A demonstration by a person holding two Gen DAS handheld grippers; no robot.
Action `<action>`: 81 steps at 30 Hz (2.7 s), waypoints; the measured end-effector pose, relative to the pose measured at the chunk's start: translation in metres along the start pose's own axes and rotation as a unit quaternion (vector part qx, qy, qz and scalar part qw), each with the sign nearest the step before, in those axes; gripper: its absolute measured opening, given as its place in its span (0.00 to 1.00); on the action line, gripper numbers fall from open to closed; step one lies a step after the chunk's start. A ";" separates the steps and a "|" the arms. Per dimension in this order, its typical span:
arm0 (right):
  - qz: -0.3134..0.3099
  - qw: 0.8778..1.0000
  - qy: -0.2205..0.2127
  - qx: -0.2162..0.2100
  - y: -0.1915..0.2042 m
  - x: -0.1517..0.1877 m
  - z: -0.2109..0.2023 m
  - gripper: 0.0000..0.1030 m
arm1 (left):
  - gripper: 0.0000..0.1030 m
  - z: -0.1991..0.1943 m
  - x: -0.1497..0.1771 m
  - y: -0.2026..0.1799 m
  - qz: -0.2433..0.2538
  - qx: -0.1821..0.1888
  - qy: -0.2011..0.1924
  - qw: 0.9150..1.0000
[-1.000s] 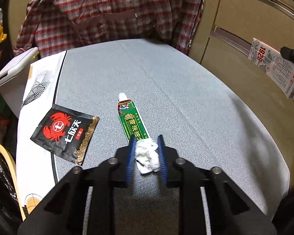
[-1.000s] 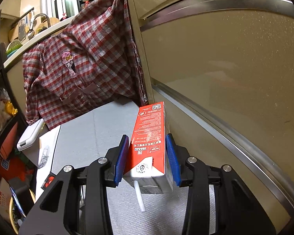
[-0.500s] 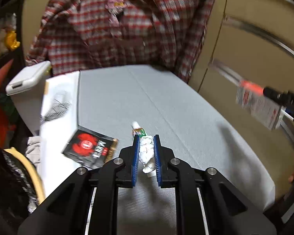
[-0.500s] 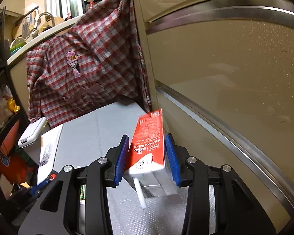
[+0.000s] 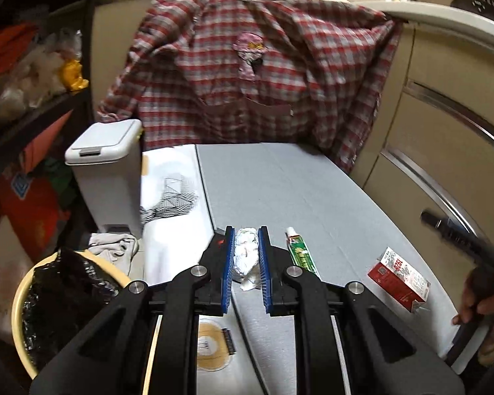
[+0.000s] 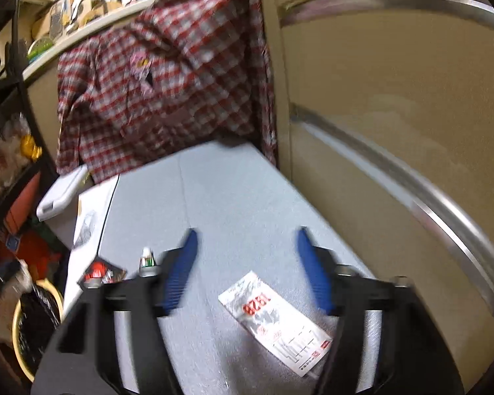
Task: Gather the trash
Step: 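Grasp the white milk carton with the right gripper and lift it, then carry the tissue and white carton over the bin and open both grippers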
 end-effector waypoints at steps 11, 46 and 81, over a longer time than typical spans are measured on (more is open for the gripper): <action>-0.050 0.992 0.114 0.027 -0.016 0.054 0.055 0.77 | 0.14 -0.017 -0.004 0.008 -0.016 0.019 -0.026 0.999; -0.127 0.985 -0.045 -0.108 0.111 0.005 -0.077 0.47 | 0.14 -0.085 -0.014 0.051 -0.018 -0.058 -0.049 0.997; -0.264 0.925 -0.005 -0.274 0.352 0.089 -0.136 0.47 | 0.14 -0.142 0.012 0.187 -0.105 -0.148 -0.033 0.983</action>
Point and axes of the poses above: each gripper's, at about its wrist camera, not at the fingertips, and z roughly the way its jaws point, y to its left, x to its underside, the point moved 3 cm from there along z, roughly the way its jaws point, and after that the axes turned 9 degrees about x, right-handed, at the moved point
